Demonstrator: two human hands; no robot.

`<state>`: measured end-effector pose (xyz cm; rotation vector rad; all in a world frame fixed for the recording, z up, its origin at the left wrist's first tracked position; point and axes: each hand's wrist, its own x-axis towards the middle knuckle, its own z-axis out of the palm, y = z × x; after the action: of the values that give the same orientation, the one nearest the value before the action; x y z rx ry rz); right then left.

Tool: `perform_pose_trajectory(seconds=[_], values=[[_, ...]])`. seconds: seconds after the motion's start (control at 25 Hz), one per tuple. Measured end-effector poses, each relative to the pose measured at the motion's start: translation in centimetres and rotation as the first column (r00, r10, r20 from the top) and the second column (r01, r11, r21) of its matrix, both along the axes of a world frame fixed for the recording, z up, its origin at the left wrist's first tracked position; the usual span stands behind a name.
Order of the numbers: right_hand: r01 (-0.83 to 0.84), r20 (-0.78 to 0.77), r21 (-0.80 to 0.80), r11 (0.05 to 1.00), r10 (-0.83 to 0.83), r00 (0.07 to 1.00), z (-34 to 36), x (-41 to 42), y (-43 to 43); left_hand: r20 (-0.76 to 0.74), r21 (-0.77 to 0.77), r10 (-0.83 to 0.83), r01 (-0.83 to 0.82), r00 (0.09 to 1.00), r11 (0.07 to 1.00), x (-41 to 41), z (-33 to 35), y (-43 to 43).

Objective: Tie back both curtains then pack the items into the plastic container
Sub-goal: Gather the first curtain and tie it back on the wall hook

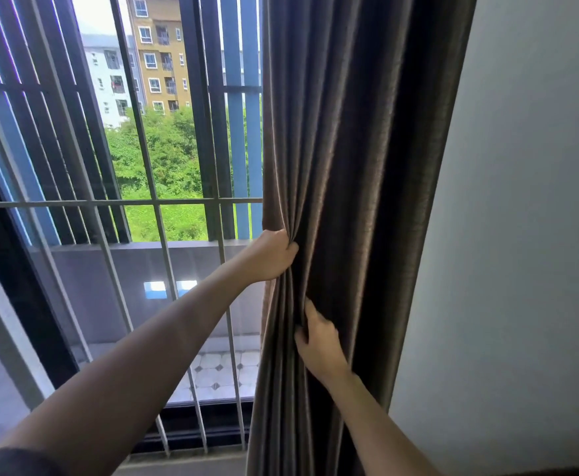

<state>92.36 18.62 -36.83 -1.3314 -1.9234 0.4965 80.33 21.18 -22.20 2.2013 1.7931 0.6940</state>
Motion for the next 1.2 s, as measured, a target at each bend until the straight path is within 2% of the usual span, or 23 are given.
perform_pose_trajectory(seconds=[0.12, 0.16, 0.28, 0.32, 0.36, 0.4, 0.44, 0.48, 0.52, 0.56, 0.64, 0.72, 0.8, 0.88, 1.0, 1.2], values=[[-0.057, 0.022, -0.037, 0.998, 0.058, 0.998, 0.0, -0.2, 0.7, 0.133, -0.008, -0.051, 0.052, 0.990, 0.999, 0.6, -0.6, -0.2], [-0.071, 0.038, -0.065, 0.995, 0.073, 0.997, 0.2, -0.4, 0.7, 0.128, 0.005, -0.063, 0.063, 0.990, 0.998, 0.8, -0.8, -0.1], [-0.140, 0.061, -0.160, 0.977, 0.151, 0.987, 0.7, -0.4, 0.3, -0.005, 0.068, -0.054, 0.054, 0.999, 0.996, 1.0, -1.0, 0.6], [-0.109, 0.067, -0.099, 0.989, 0.116, 0.991, 1.1, -0.1, 0.2, -0.034, 0.097, -0.032, 0.035, 0.999, 0.995, 0.9, -1.1, 0.8], [-0.014, 0.037, 0.075, 0.997, 0.011, 0.999, 1.7, 0.4, 0.3, -0.048, 0.107, 0.004, 0.001, 0.999, 0.994, 0.7, -1.0, 0.9], [0.130, -0.069, 0.282, 0.951, -0.115, 0.991, 2.8, 1.2, 0.4, -0.063, 0.120, 0.024, -0.016, 0.998, 0.993, 0.6, -1.0, 0.9], [0.313, -0.233, 0.442, 0.841, -0.229, 0.945, 4.4, 2.1, 0.6, -0.061, 0.116, 0.028, -0.021, 0.998, 0.993, 0.5, -0.9, 0.7], [0.460, -0.390, 0.496, 0.736, -0.284, 0.876, 6.3, 3.1, 1.0, -0.053, 0.117, 0.013, -0.006, 0.999, 0.993, 0.4, -1.0, 0.6], [0.525, -0.484, 0.475, 0.706, -0.289, 0.826, 8.2, 4.2, 1.4, -0.034, 0.103, -0.001, 0.005, 0.999, 0.995, 0.5, -1.0, 0.2], [0.520, -0.519, 0.414, 0.747, -0.276, 0.809, 10.0, 5.3, 1.9, -0.017, 0.091, -0.012, 0.014, 1.000, 0.996, 0.5, -1.1, 0.1], [0.376, -0.454, 0.298, 0.877, -0.216, 0.864, 11.7, 6.7, 3.8, -0.005, 0.082, -0.012, 0.012, 1.000, 0.997, 0.9, -1.0, -0.2], [0.227, -0.221, 0.204, 0.952, -0.181, 0.958, 11.0, 6.9, 4.9, 0.003, 0.073, -0.019, 0.018, 1.000, 0.997, 1.3, -0.8, -0.3], [0.133, 0.017, 0.075, 0.988, -0.135, 0.991, 7.6, 6.1, 5.2, 0.005, 0.067, -0.016, 0.016, 1.000, 0.998, 1.5, -0.9, -0.1], [0.045, 0.153, -0.019, 0.999, -0.042, 0.987, 3.4, 4.7, 4.1, 0.000, 0.052, -0.003, 0.003, 1.000, 0.999, 1.7, -0.9, 0.2], [-0.063, 0.108, -0.062, 0.996, 0.069, 0.992, 0.2, 2.6, 2.4, 0.020, 0.016, -0.015, 0.015, 1.000, 1.000, 2.4, -0.8, 0.2], [-0.097, 0.023, -0.039, 0.995, 0.098, 0.995, 0.3, 2.6, 2.0, 0.061, 0.031, -0.056, 0.054, 0.997, 0.998, 3.8, -0.5, -0.3]])
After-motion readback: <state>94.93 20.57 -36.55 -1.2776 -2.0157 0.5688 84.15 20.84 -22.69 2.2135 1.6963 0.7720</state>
